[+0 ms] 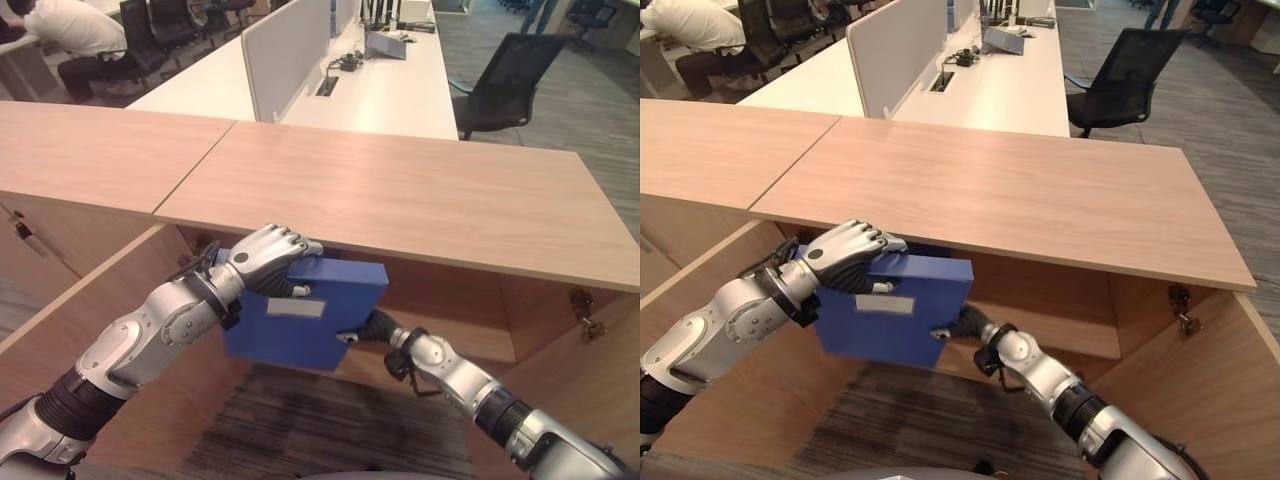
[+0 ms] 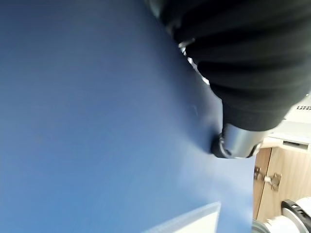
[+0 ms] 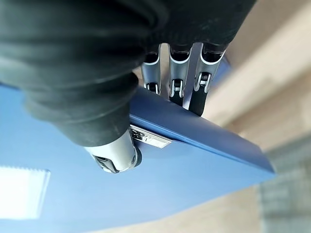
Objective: Put the empty folder in the office cabinet
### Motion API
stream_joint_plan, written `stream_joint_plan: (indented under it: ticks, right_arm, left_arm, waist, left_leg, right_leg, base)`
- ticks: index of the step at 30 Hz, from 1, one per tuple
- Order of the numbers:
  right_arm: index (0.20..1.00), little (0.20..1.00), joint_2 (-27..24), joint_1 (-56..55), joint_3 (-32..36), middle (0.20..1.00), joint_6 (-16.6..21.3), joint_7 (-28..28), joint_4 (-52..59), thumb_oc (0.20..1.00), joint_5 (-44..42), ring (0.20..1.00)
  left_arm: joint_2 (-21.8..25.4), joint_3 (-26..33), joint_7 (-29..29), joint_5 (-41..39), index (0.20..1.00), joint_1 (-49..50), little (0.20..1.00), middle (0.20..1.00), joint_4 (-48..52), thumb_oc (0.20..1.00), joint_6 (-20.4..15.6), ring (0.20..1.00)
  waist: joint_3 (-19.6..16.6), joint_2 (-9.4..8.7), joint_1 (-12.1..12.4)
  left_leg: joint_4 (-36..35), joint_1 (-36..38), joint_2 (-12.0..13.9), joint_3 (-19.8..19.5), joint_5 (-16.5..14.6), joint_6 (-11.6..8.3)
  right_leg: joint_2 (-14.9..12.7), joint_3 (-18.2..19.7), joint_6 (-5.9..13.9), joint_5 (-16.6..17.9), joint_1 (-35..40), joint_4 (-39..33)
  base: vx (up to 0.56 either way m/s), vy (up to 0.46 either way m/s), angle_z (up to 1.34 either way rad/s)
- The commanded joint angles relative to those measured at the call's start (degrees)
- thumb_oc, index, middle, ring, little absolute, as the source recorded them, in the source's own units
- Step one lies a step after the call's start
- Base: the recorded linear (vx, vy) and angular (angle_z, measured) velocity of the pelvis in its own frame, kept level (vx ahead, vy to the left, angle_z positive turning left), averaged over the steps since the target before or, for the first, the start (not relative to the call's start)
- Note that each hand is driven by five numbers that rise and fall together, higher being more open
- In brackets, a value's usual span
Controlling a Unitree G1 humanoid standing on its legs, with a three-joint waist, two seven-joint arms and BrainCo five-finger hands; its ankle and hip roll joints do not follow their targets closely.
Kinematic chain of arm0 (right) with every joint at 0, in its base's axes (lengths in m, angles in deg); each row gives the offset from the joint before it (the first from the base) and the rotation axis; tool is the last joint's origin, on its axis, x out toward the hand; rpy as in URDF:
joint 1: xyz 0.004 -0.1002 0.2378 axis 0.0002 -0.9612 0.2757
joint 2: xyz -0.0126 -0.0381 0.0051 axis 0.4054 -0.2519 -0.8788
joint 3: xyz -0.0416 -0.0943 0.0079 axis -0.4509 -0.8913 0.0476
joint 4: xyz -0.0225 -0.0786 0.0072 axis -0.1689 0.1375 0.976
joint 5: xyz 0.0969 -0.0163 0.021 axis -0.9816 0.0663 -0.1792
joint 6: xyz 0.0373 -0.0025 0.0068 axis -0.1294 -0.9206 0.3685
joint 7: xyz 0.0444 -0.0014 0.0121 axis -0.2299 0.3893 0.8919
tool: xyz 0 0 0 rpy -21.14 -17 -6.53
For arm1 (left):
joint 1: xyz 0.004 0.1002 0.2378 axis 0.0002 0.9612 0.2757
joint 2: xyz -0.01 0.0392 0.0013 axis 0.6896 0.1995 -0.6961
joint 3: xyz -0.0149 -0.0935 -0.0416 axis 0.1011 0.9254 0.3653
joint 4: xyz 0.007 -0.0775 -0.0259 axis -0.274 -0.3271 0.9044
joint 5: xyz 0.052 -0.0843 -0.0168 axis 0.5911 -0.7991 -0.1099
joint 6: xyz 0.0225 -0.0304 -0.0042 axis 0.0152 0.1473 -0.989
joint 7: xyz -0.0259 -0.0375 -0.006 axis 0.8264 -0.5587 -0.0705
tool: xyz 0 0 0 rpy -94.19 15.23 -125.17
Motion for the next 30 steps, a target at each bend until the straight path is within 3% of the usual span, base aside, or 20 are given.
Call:
stream_joint_plan:
  ticks: [1,9,14,15,16,17,18,24,30]
  right_arm:
    - [0.200,0.200,16.0,3.1,-5.2,0.200,1.8,6.4,2.5,0.200,-14.6,0.200]
    - [0.200,0.200,17.2,-4.9,0.1,0.200,0.6,6.3,-3.9,0.200,-23.0,0.200]
    - [0.200,0.200,16.0,-6.9,0.4,0.200,0.0,7.4,-1.2,0.200,-25.5,0.200]
    - [0.200,0.200,15.6,-7.3,0.7,0.200,0.0,7.5,-1.0,0.200,-25.6,0.200]
    - [0.200,0.200,15.3,-7.7,1.0,0.200,-0.1,7.6,-1.1,0.200,-25.6,0.200]
    - [0.200,0.200,14.9,-8.5,1.6,0.200,-0.1,7.5,-1.3,0.200,-25.6,0.200]
    - [0.200,0.200,14.5,-9.4,2.2,0.200,-0.2,7.5,-1.5,0.200,-25.6,0.200]
    - [0.200,0.200,14.9,-15.5,9.3,0.200,-2.1,6.4,-5.3,0.200,-30.3,0.200]
    - [0.200,0.200,15.6,-18.9,13.2,0.200,-3.1,5.8,-6.7,0.200,-33.1,0.200]
  left_arm:
    - [-11.4,1.2,7.8,-15.1,0.200,-5.2,0.200,0.200,10.9,0.200,-5.7,0.200]
    - [-14.0,5.8,4.9,-23.4,0.200,10.5,0.200,0.200,6.6,0.200,-3.2,0.200]
    - [-15.2,6.8,3.7,-25.3,0.200,13.7,0.200,0.200,5.0,0.200,-2.3,0.200]
    - [-15.5,6.8,3.3,-25.6,0.235,14.2,0.235,0.235,4.4,0.235,-2.0,0.235]
    - [-15.5,7.0,2.6,-25.9,0.354,14.7,0.354,0.354,3.9,0.354,-1.6,0.354]
    - [-15.4,7.2,2.0,-26.2,0.395,15.2,0.395,0.395,3.5,0.395,-1.4,0.395]
    - [-15.3,7.2,1.3,-26.4,1.000,15.4,1.000,1.000,3.0,1.000,-0.9,1.000]
    - [-15.2,10.3,-3.6,-33.5,1.000,23.9,1.000,1.000,-0.7,1.000,3.0,1.000]
    - [-17.7,13.1,-3.9,-38.7,1.000,28.6,1.000,1.000,-4.7,1.000,5.6,1.000]
  waist:
    - [-0.2,-3.49,-0.8]
    - [0.4,-3.57,-0.7]
    - [0.6,-3.78,-0.9]
    - [0.6,-3.80,-1.0]
    - [0.6,-3.80,-1.1]
    - [0.6,-3.82,-1.2]
    - [0.6,-3.79,-1.3]
    - [0.8,-3.49,-1.9]
    - [1.1,-3.34,-2.3]
  left_leg:
    - [-2.3,-0.1,0.7,-1.0,-0.9,-1.90]
    - [-2.3,-0.1,0.7,-1.0,-0.9,-1.97]
    - [-2.3,-0.2,0.8,-0.9,-0.7,-2.02]
    - [-2.3,-0.2,0.8,-0.8,-0.7,-2.04]
    - [-2.3,-0.3,0.8,-0.8,-0.7,-2.06]
    - [-2.3,-0.3,0.9,-0.7,-0.7,-2.07]
    - [-2.3,-0.4,0.9,-0.8,-0.7,-2.07]
    - [-2.3,-0.2,1.0,-0.4,-1.0,-2.12]
    - [-2.3,-0.2,0.9,-0.4,-1.1,-2.05]
  right_leg:
    - [-4.6,2.6,7.60,-0.3,5.8,-5.5]
    - [-4.5,2.5,7.49,-0.2,5.7,-5.5]
    - [-4.4,2.7,7.41,-0.3,5.6,-5.5]
    - [-4.4,2.7,7.40,-0.3,5.6,-5.5]
    - [-4.3,2.7,7.39,-0.3,5.5,-5.5]
    - [-4.4,2.7,7.41,-0.3,5.5,-5.5]
    - [-4.3,2.6,7.43,-0.3,5.4,-5.5]
    - [-4.1,3.0,7.43,-0.4,5.4,-5.5]
    - [-4.1,3.1,7.33,-0.3,5.4,-5.5]
  base:
    - [0.00,0.000,0.00]
    - [0.00,0.000,0.00]
    - [0.00,0.000,0.00]
    - [0.00,0.000,0.00]
    - [0.00,0.000,0.00]
    - [0.00,0.000,0.00]
    - [0.00,0.000,0.00]
    - [0.00,0.000,0.00]
    - [0.00,0.000,-0.02]
